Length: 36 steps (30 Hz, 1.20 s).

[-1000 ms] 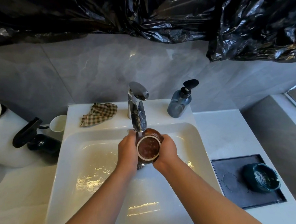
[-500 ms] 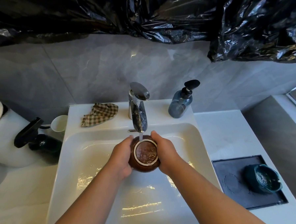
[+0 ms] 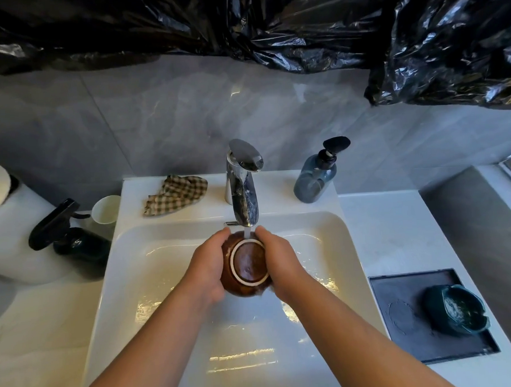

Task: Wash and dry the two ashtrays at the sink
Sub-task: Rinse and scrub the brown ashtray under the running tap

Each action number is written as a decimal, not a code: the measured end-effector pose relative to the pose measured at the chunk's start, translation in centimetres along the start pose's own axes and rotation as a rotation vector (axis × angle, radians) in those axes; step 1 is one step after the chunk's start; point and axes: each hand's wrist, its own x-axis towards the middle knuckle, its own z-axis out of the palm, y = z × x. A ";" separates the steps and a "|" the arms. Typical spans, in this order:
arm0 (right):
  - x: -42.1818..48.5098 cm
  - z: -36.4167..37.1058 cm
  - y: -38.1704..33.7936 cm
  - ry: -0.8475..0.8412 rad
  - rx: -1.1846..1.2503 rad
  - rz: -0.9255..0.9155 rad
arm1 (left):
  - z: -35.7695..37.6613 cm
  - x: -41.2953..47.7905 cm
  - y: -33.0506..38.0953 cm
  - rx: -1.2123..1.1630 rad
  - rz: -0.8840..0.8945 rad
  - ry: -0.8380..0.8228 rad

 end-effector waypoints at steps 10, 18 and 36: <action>1.1 0.3 0.2 -0.035 0.397 0.119 | 0.2 0.4 -1.2 -0.211 0.090 -0.017; 0.3 -1.2 0.3 -0.077 -0.028 0.006 | -0.2 0.5 -0.3 0.021 0.166 0.083; 2.0 -1.4 0.8 -0.217 0.372 -0.134 | -1.4 -0.2 -2.6 0.531 0.613 -0.070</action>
